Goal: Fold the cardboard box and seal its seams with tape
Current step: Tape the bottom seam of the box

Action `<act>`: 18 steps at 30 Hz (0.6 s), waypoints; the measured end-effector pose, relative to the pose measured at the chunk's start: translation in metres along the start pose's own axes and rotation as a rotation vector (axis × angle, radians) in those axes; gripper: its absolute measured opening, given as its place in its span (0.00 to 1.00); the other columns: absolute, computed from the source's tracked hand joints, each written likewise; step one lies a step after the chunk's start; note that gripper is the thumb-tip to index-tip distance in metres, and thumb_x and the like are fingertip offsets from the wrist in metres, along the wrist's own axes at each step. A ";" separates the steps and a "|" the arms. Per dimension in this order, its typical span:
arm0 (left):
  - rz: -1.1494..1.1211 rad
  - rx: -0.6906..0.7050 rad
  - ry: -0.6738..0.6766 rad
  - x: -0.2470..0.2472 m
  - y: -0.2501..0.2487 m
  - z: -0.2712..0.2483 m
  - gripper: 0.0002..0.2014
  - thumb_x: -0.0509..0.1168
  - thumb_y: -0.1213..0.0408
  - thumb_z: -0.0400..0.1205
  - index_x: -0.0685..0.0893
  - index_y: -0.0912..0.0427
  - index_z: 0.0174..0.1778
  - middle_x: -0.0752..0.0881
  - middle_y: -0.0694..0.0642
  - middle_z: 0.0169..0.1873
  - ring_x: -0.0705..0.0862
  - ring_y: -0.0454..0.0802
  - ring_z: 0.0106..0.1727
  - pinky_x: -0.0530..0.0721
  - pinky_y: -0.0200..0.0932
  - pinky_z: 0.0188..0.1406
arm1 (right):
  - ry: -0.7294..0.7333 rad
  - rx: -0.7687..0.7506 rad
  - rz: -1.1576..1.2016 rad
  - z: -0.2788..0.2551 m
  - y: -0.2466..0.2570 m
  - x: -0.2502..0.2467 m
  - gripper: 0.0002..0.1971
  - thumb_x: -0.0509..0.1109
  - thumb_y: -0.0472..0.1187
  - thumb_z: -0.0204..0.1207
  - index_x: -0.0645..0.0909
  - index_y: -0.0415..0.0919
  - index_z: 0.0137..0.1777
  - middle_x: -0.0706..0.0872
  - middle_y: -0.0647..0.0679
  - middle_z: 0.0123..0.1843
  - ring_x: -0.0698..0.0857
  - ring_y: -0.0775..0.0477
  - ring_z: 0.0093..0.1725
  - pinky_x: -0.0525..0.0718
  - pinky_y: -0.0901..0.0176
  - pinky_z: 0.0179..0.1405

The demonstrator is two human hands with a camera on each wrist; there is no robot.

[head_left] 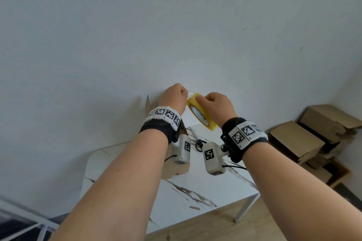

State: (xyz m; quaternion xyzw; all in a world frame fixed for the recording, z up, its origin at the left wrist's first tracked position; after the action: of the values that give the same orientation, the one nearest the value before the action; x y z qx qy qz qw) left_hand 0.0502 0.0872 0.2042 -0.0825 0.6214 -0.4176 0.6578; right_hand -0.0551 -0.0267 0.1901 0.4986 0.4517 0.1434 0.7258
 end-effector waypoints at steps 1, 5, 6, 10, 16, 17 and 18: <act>0.005 0.011 -0.012 0.000 -0.001 -0.002 0.10 0.56 0.61 0.86 0.82 0.59 0.52 0.86 0.54 0.51 0.83 0.54 0.52 0.80 0.47 0.49 | -0.011 0.006 -0.013 0.001 0.001 0.000 0.18 0.67 0.51 0.75 0.80 0.34 0.39 0.77 0.46 0.32 0.73 0.51 0.27 0.70 0.61 0.27; -0.048 0.027 -0.090 -0.008 -0.005 -0.003 0.10 0.57 0.63 0.86 0.83 0.59 0.52 0.85 0.53 0.52 0.82 0.52 0.53 0.76 0.42 0.46 | 0.021 0.083 -0.135 0.004 -0.005 0.000 0.15 0.66 0.51 0.73 0.72 0.40 0.35 0.72 0.47 0.27 0.71 0.50 0.24 0.67 0.61 0.27; -0.050 0.041 -0.084 -0.009 -0.007 -0.002 0.10 0.57 0.63 0.86 0.83 0.59 0.52 0.85 0.52 0.52 0.82 0.51 0.52 0.75 0.42 0.46 | 0.036 0.111 -0.166 0.004 -0.010 0.000 0.14 0.66 0.51 0.73 0.74 0.40 0.37 0.75 0.49 0.27 0.74 0.51 0.26 0.69 0.61 0.28; -0.031 0.102 -0.005 -0.005 -0.015 -0.005 0.11 0.58 0.62 0.86 0.85 0.62 0.52 0.87 0.54 0.52 0.84 0.52 0.53 0.82 0.46 0.52 | 0.121 0.145 -0.089 0.003 -0.022 0.005 0.10 0.64 0.51 0.73 0.81 0.54 0.52 0.84 0.52 0.43 0.86 0.45 0.43 0.86 0.51 0.43; -0.050 0.119 0.014 -0.003 -0.009 -0.001 0.11 0.61 0.60 0.84 0.87 0.60 0.50 0.88 0.52 0.48 0.85 0.51 0.51 0.83 0.45 0.52 | 0.096 0.081 -0.008 0.007 -0.015 0.001 0.09 0.66 0.39 0.74 0.89 0.44 0.47 0.89 0.50 0.44 0.83 0.50 0.42 0.80 0.62 0.38; -0.051 0.122 0.010 -0.004 -0.008 0.000 0.10 0.62 0.59 0.84 0.88 0.58 0.50 0.89 0.51 0.48 0.85 0.50 0.51 0.84 0.45 0.52 | 0.095 0.075 -0.013 0.009 -0.014 0.002 0.09 0.67 0.38 0.74 0.88 0.43 0.47 0.88 0.50 0.43 0.83 0.51 0.41 0.79 0.63 0.37; -0.054 0.124 0.002 -0.006 -0.007 0.001 0.10 0.63 0.57 0.83 0.88 0.56 0.50 0.89 0.50 0.49 0.86 0.49 0.51 0.83 0.44 0.52 | 0.089 0.071 -0.025 0.011 -0.013 0.002 0.08 0.67 0.38 0.74 0.87 0.43 0.47 0.87 0.51 0.42 0.82 0.51 0.40 0.79 0.63 0.36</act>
State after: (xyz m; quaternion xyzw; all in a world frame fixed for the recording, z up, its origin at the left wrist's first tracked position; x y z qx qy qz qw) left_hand 0.0487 0.0862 0.2139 -0.0581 0.5923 -0.4731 0.6496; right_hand -0.0479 -0.0377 0.1789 0.5116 0.4946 0.1400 0.6885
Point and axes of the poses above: each hand's wrist, its own z-axis towards the middle knuckle, its own x-axis out of the palm, y = z × x, the point moved 6 cm from there along z, towards the middle knuckle
